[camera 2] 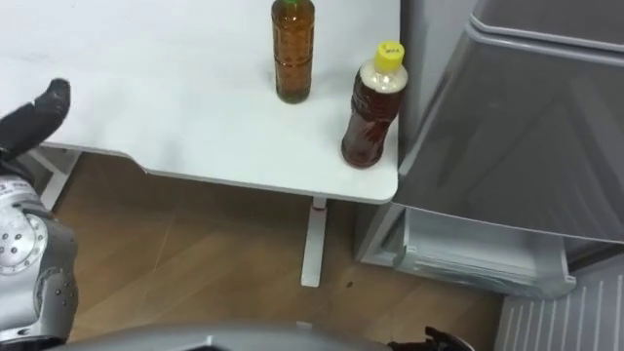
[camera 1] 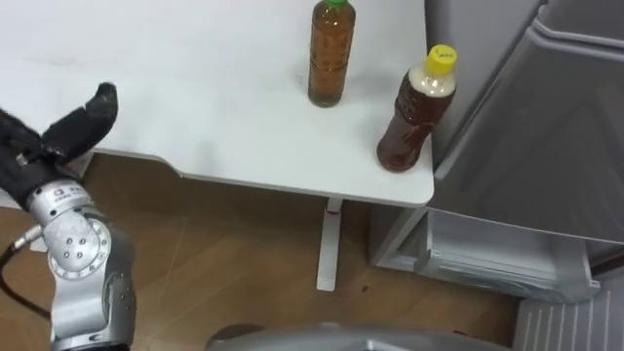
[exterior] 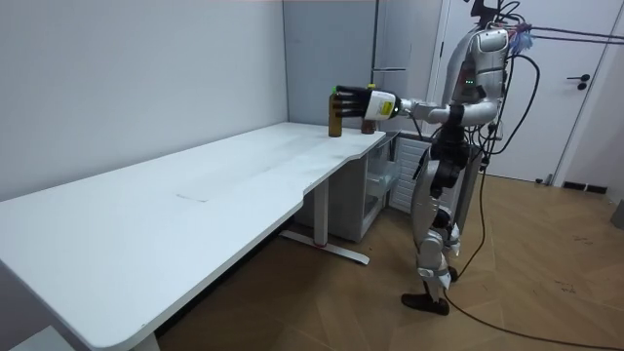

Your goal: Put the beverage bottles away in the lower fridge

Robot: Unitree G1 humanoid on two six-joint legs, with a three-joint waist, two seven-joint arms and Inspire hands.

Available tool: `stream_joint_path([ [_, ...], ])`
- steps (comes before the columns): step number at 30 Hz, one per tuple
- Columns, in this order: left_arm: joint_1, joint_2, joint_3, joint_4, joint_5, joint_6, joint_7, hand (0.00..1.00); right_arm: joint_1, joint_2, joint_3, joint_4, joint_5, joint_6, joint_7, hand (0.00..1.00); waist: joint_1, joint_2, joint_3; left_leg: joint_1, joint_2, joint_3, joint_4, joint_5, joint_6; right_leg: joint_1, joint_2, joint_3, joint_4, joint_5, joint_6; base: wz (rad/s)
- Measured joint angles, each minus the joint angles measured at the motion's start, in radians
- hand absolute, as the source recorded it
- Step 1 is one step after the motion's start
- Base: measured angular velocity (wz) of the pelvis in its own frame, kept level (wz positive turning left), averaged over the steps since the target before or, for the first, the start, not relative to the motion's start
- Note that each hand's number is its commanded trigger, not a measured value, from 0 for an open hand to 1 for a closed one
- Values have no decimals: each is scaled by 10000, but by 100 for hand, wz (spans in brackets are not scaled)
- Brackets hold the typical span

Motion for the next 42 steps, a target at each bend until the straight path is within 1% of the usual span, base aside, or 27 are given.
stream_joint_path([
  [3, -78, 7, -485, -198, 276, -6, -510, 0, -43, -4, 81, 15, 95, -96, 157, 0, -68, -5, 18, -9, -1, -22, 7, 0, 0, -3, 8, 54, -3, 0, 0, 0],
  [5, -90, -9, -816, -484, 555, -1, -983, 0, -230, 39, 158, 216, 190, -92, 177, 0, -179, -54, 38, -39, 1, -39, 20, 0, -1, -19, 22, 239, -11, 0, 0, 0],
  [6, -97, -8, -867, -635, 577, -1, -1147, 0, -289, 58, 158, 290, 212, -99, 190, 0, -216, -63, 42, -63, 2, -39, 32, 0, -1, -38, 24, 259, -13, 0, 0, 0],
  [7, -161, -7, -979, -874, 572, -2, -1473, 0, -392, 59, 160, 446, 259, -116, 241, 0, -250, -73, 38, -111, 4, -18, 37, 0, 0, -94, 24, 263, -11, 0, 0, -4],
  [8, -329, 6, -1117, -1017, 566, -17, -1830, 0, -408, 58, 163, 501, 302, -164, 254, 0, -254, -122, 6, -171, 4, 0, 42, 2, 2, -175, 20, 276, -5, 1, -1, -5],
  [9, -439, 27, -1185, -1035, 548, -23, -1983, 0, -426, 58, 163, 550, 338, -214, 261, 0, -262, -131, 3, -174, 5, 5, 52, 7, 4, -200, 18, 286, -6, 1, -2, 0],
  [10, -576, 82, -1335, -1077, 541, -22, -2262, 0, -452, 52, 177, 617, 414, -271, 307, 0, -324, -113, 19, -189, 4, 6, 67, 10, 5, -218, 16, 323, -6, 1, -2, 0],
  [12, -687, 206, -1600, -1196, 559, -18, -2657, 0, -464, 40, 183, 656, 457, -337, 366, 0, -428, -98, 16, -178, 3, 30, 110, 11, 6, -226, 17, 556, -6, 1, -2, -3],
  [13, -688, 268, -1722, -1390, 557, -12, -2948, 0, -486, 41, 191, 639, 448, -373, 365, 0, -492, -85, 13, -191, 4, 69, 100, 11, 6, -282, 22, 767, -2, 1, -2, -14],
  [15, -737, 352, -1874, -1766, 560, -10, -3301, 0, -565, 33, 211, 655, 417, -425, 364, 0, -599, -71, 52, -214, 16, 159, 84, 11, 6, -352, 25, 830, -4, 1, -2, -15],
  [16, -800, 439, -1960, -1937, 559, -9, -3532, 0, -602, 31, 227, 655, 435, -433, 364, 0, -744, -58, 60, -203, 15, 233, 54, 11, 6, -360, 24, 859, -4, 1, -2, -10],
  [18, -988, 512, -2143, -2048, 560, -8, -3849, 0, -635, 25, 259, 656, 437, -439, 365, 0, -825, -46, 57, -149, 23, 291, -55, 11, 7, -361, 26, 1031, -4, 1, -2, -13],
  [20, -1317, 519, -2365, -2050, 544, 10, -4288, 0, -683, 29, 288, 654, 430, -441, 366, 0, -925, -46, 57, -97, 30, 421, -146, 24, 8, -357, 26, 1089, -4, 1, -2, -15],
  [23, -1417, 522, -2440, -2049, 529, 93, -4720, 0, -679, 36, 300, 653, 432, -436, 352, 0, -1051, -44, 56, 77, 44, 566, -220, 59, 5, -363, 24, 1224, -5, 1, -2, -17],
  [26, -1477, 569, -2572, -2050, 528, 210, -5019, 0, -685, 35, 301, 669, 438, -428, 345, 0, -1063, -41, 56, 163, 75, 765, -275, 57, 2, -369, 37, 1345, -3, 1, -2, -17],
  [30, -1582, 620, -2587, -2065, 514, 431, -5545, 0, -689, 39, 278, 670, 481, -421, 354, 0, -1182, -31, 48, 196, 81, 798, -289, 57, 2, -361, 37, 1368, 1, 1, -2, -2],
  [32, -1584, 614, -2588, -2072, 514, 479, -5714, 0, -691, 37, 283, 672, 565, -419, 354, 0, -1247, -11, 37, 199, 83, 805, -267, 57, 2, -359, 37, 1401, 3, 1, -2, 0],
  [34, -1596, 614, -2588, -2072, 505, 479, -5847, 0, -698, 37, 285, 686, 649, -420, 352, 0, -1289, 12, 29, 203, 85, 820, -248, 57, 2, -357, 37, 1458, 5, 1, -2, -2],
  [37, -1661, 610, -2595, -2081, 503, 480, -5974, 0, -777, 34, 278, 866, 824, -424, 330, 0, -1330, 69, 44, 180, 93, 838, -225, 55, 1, -359, 42, 1523, 5, 2, -2, -3],
  [42, -1874, 607, -2601, -2088, 398, 480, -6297, 0, -777, 5, 274, 872, 832, -424, 221, 0, -1325, 171, 14, 144, 140, 911, -225, 51, -7, -369, 79, 1607, 12, 2, -4, -4],
])
